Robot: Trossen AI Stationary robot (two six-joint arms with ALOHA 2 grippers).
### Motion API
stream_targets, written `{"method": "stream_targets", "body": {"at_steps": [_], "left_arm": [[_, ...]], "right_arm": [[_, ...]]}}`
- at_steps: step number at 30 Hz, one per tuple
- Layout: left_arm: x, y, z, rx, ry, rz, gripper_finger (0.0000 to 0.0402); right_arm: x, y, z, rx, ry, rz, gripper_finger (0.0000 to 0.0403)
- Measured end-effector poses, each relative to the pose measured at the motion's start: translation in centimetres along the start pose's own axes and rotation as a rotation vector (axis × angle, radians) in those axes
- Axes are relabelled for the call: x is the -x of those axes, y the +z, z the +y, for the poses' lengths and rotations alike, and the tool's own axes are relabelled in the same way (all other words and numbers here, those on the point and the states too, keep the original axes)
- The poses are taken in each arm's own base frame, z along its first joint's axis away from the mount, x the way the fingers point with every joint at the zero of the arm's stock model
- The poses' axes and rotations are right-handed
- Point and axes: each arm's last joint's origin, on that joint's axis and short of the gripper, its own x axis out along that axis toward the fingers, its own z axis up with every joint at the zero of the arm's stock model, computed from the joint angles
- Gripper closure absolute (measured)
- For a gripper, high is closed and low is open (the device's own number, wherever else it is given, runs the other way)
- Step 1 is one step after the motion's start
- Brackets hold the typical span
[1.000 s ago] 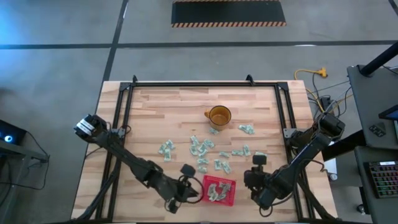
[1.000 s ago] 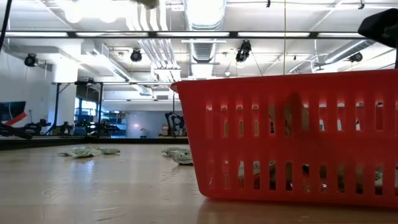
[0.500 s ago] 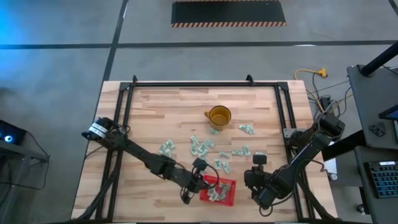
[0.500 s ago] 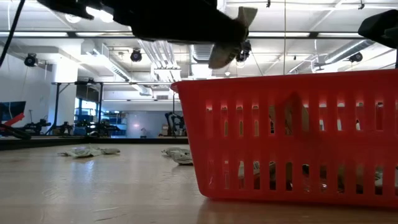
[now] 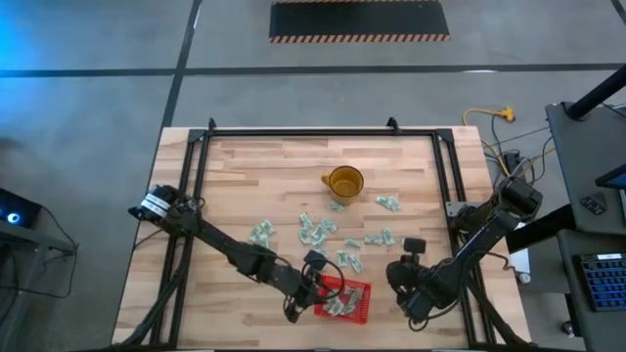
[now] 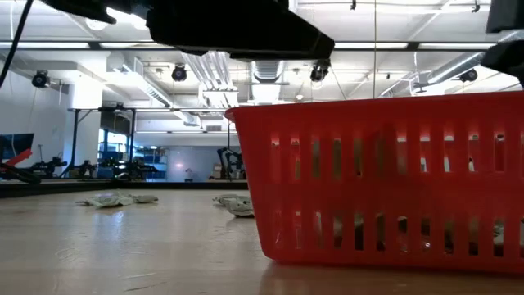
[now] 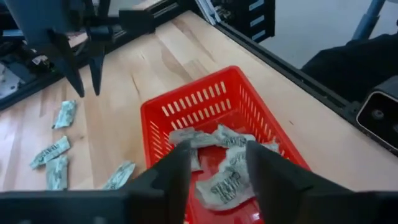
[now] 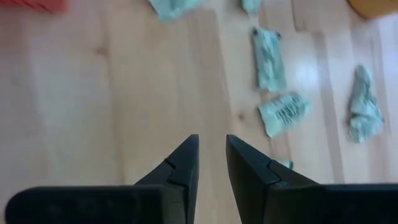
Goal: Pick and place Stevia / Truvia into bins
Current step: Put the stevia packet into the bin
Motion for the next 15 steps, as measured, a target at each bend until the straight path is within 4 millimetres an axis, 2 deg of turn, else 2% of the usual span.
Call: {"method": "stream_targets", "body": {"at_steps": [5,15], "left_arm": [[0.9,0.6,0.2,-0.003,0.039,0.018,0.0219],[2.2,1.0,0.3,0.061,0.048,0.073,0.0212]], "right_arm": [[-0.7,-1.2,-1.2,-0.035,-0.114,0.066,0.0316],[-2.8,-2.6,-3.3,-0.128,-0.205,0.169,0.0310]]}}
